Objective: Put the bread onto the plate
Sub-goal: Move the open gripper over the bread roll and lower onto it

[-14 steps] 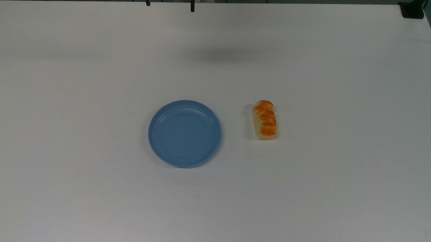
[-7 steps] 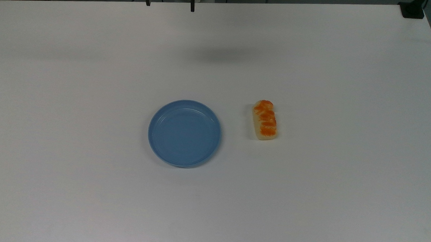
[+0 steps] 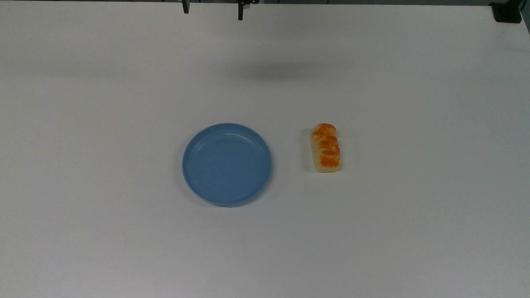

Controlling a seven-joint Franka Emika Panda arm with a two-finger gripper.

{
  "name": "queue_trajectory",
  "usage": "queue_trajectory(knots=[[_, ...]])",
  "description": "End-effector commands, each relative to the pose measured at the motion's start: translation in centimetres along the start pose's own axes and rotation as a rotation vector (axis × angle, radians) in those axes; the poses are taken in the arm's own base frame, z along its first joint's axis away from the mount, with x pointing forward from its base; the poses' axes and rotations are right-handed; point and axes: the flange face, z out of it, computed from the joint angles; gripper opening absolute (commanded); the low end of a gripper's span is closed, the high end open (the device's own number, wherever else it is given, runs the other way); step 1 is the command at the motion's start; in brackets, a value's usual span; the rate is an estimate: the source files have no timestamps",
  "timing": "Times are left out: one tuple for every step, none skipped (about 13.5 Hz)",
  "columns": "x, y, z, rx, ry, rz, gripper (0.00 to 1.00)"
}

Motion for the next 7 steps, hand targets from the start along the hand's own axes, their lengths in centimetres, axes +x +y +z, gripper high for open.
queue_trajectory(knots=[[1.0,-1.9,1.4,0.024,0.023,-0.041,1.0],[1.5,-2.9,2.2,0.023,0.016,-0.05,1.0],[1.8,-3.2,2.6,0.024,0.016,-0.053,1.0],[2.4,-4.5,3.6,0.027,0.023,-0.073,1.0],[3.1,-5.8,4.8,0.027,0.022,-0.091,1.0],[3.5,-7.2,5.9,0.028,0.02,-0.11,1.0],[3.9,-8.1,6.8,0.03,0.023,-0.124,1.0]])
